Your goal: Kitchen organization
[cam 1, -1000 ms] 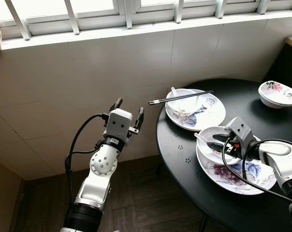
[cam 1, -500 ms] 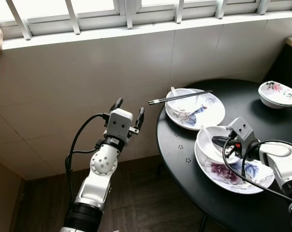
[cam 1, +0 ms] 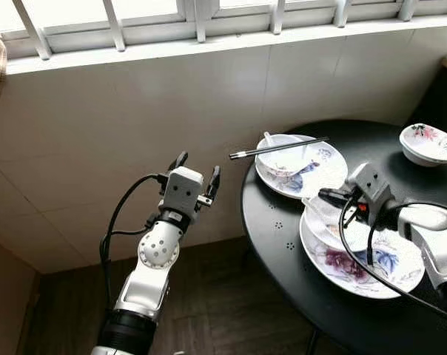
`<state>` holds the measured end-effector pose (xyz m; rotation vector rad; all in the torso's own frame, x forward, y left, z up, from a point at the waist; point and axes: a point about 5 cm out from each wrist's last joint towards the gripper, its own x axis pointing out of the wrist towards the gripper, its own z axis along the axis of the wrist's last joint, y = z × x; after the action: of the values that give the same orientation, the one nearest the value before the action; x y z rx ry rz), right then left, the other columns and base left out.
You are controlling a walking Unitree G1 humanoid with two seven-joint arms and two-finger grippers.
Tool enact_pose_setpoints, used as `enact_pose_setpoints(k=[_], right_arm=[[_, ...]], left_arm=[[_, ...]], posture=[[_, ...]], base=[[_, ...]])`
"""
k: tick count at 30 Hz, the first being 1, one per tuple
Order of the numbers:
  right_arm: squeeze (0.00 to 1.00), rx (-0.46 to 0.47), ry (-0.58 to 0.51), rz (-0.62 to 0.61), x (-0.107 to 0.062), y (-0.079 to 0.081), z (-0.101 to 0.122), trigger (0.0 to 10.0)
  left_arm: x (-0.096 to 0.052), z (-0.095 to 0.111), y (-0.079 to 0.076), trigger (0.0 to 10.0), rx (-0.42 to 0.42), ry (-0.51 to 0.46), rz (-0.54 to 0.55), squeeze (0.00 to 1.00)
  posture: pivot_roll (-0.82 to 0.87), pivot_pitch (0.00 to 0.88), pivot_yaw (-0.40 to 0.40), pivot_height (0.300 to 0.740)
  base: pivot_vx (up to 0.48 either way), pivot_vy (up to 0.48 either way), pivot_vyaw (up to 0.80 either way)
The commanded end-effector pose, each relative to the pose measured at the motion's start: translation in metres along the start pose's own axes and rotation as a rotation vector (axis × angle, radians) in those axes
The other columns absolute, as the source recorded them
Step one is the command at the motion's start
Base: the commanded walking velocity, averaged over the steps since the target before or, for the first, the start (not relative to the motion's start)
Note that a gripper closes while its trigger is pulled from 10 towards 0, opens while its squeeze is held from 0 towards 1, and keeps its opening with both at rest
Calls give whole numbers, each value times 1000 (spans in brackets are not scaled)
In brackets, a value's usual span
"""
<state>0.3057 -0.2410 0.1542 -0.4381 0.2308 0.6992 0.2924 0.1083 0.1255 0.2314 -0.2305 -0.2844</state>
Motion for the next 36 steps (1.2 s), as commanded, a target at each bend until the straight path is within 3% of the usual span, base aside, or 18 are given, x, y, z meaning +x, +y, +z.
enact_pose_setpoints(k=[1, 5, 6, 7, 8, 9, 20, 29, 36], right_arm=[[0, -1, -2, -14, -6, -2, 3, 0], [0, 4, 14, -18, -7, 2, 0, 0], [0, -14, 23, -14, -5, 5, -3, 3882], [165, 20, 26, -8, -5, 6, -4, 10000], [165, 47, 29, -4, -5, 7, -5, 10000], [1000, 60, 36, 61, -8, 12, -4, 10000], [1000, -2, 123, 175, -27, 7, -11, 10000], [1000, 32, 119, 302, -30, 13, -12, 10000], [1000, 35, 178, 383, -31, 18, -26, 10000]], left_arm=[[1, -1, -2, 10000, 12, 4, -17, 0], [2, -1, -2, 10000, 12, 5, -19, 0], [2, -2, -3, 10000, 12, 6, -20, 0], [2, -2, -3, 10000, 13, 6, -20, 0], [2, -2, -3, 10000, 14, 7, -21, 0], [2, -2, -3, 10000, 17, 9, -21, 0], [3, -3, -3, 10000, 16, 13, -19, 0], [4, -3, -4, 10000, 15, 13, -17, 0], [4, -4, -3, 10000, 18, 18, -23, 0]], posture=[[-181, 0, 42, 740], [-182, 0, 42, 740], [-181, 0, 42, 740], [-181, 0, 43, 740], [-181, 0, 43, 740], [-181, 0, 42, 740], [-187, 0, 35, 740], [-182, 0, 31, 740], [-184, 0, 32, 740]], base=[[0, 0, 0], [0, 0, 0], [0, 0, 0], [0, 0, 0], [0, 0, 0], [0, 0, 0], [0, 0, 0], [0, 0, 0], [0, 0, 0]])
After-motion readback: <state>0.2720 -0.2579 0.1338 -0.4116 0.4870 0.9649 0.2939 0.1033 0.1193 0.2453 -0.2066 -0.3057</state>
